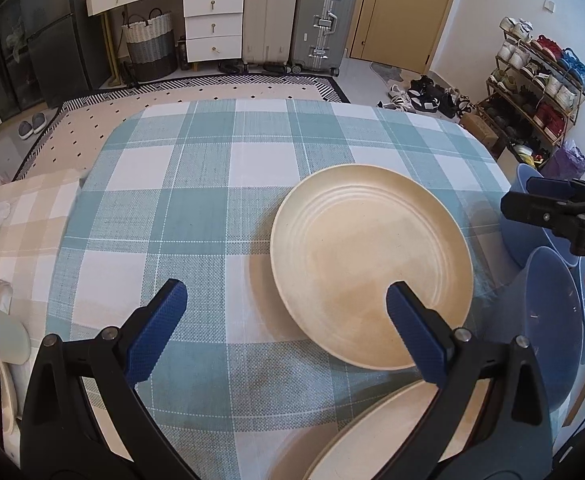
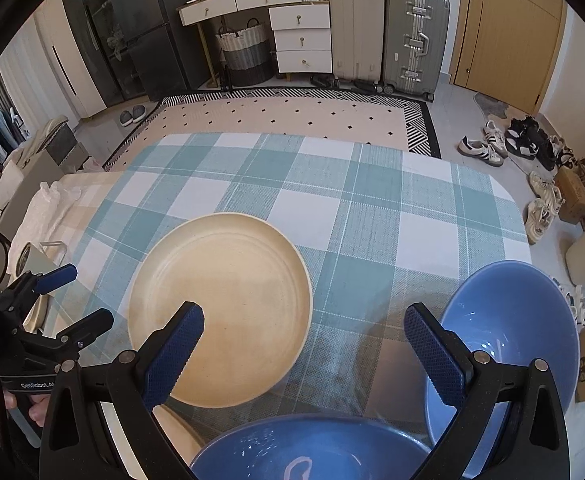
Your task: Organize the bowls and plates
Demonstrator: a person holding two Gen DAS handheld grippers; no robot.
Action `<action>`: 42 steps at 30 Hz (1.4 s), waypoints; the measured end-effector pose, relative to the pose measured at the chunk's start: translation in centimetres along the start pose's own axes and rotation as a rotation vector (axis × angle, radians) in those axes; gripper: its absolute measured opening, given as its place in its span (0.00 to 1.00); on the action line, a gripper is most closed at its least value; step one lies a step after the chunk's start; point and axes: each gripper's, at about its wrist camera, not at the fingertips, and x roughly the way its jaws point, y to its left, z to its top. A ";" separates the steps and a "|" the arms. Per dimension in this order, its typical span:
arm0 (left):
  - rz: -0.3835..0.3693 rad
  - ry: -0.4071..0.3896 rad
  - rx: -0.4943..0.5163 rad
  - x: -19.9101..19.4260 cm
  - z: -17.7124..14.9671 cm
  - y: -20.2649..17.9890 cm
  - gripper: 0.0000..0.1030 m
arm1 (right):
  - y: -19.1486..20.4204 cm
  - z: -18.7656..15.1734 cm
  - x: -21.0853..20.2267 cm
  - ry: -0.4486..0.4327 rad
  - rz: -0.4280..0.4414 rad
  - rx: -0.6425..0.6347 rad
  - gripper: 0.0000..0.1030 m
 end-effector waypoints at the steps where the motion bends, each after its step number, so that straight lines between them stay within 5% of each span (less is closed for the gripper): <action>1: -0.001 0.005 -0.002 0.3 0.0 0.0 0.96 | 0.0 0.0 0.3 0.008 -0.001 -0.001 0.99; 25: 0.010 0.095 -0.031 6.0 0.1 0.9 0.96 | -0.1 0.8 6.6 0.172 -0.004 -0.033 0.98; 35: -0.007 0.124 -0.038 7.1 0.1 0.7 0.87 | -0.2 1.1 7.3 0.189 0.019 -0.045 0.74; 42: -0.007 0.130 -0.028 7.4 -0.2 0.4 0.87 | -0.2 1.1 7.1 0.184 0.005 -0.057 0.73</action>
